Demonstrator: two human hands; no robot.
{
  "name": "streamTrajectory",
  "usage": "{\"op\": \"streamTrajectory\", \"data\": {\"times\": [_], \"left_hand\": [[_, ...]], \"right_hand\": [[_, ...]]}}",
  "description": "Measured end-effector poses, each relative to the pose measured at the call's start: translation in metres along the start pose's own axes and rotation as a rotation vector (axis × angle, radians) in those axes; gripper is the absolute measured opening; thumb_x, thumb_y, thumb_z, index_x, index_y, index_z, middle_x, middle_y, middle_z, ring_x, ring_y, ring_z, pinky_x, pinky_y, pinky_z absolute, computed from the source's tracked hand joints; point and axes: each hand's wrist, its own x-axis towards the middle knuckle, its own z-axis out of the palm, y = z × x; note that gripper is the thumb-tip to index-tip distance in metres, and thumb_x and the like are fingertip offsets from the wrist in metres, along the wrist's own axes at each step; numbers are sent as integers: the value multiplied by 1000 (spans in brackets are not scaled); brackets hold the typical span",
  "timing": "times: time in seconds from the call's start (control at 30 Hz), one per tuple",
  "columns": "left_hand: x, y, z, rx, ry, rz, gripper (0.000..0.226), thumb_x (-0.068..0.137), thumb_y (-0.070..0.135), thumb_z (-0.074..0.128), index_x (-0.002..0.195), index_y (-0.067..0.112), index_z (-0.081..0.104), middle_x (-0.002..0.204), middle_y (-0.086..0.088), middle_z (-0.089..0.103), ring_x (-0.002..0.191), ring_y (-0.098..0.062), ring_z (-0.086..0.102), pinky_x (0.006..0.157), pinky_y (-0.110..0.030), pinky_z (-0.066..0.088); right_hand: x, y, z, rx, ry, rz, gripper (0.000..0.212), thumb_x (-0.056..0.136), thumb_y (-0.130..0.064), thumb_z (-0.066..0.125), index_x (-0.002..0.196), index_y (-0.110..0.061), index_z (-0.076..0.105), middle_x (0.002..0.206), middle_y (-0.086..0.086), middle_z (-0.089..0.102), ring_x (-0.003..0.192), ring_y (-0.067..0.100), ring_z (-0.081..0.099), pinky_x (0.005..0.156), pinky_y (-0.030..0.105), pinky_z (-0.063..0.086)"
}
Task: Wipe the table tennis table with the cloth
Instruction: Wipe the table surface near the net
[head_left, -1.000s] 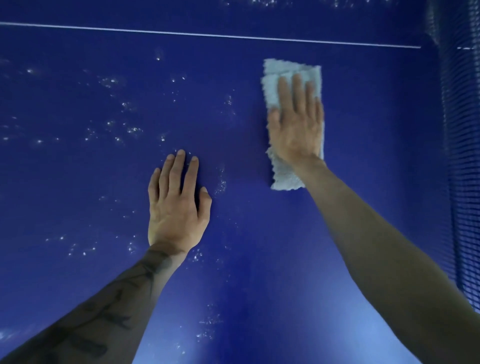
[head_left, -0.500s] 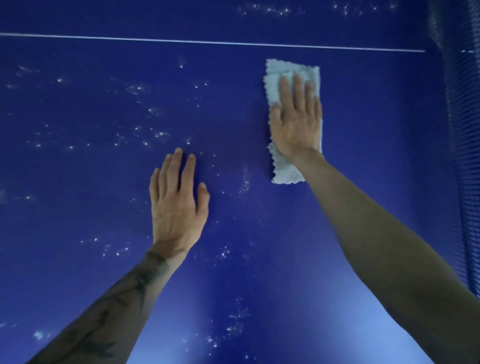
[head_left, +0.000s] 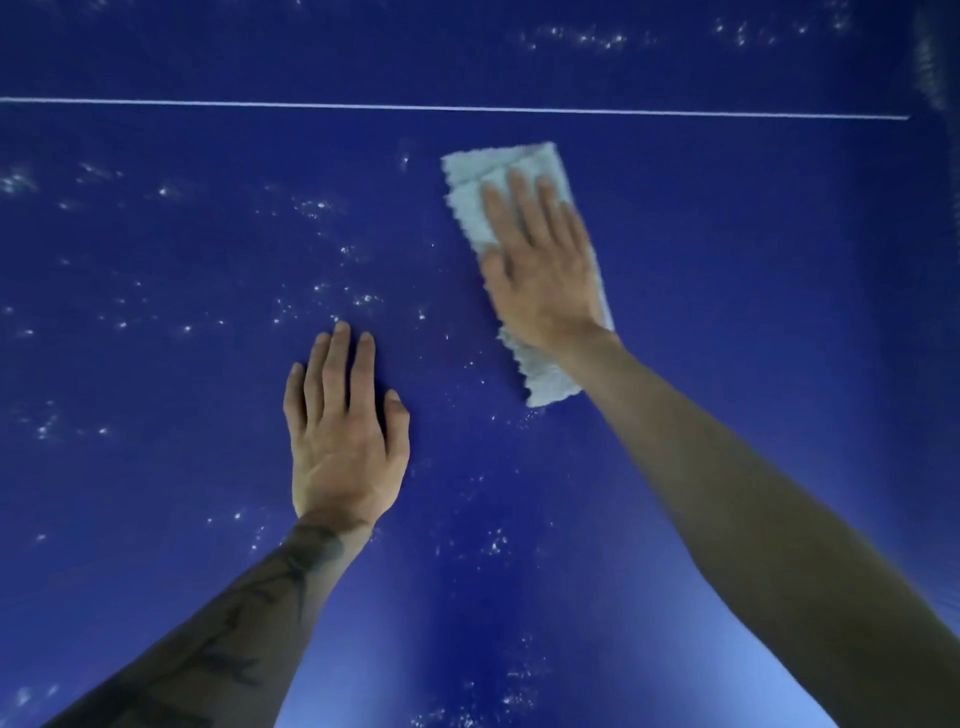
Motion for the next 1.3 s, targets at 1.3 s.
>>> {"op": "streamTrajectory", "data": {"times": [1.3], "left_hand": [[-1, -3, 4, -6, 42, 24, 58, 103, 28, 44, 157, 5, 42, 167, -15, 35, 156, -32, 29, 129, -50, 18]], "right_hand": [[-51, -51, 22, 17, 55, -4, 66, 109, -40, 23, 171, -20, 14, 179, 10, 6, 165, 33, 1, 134, 50, 7]]}}
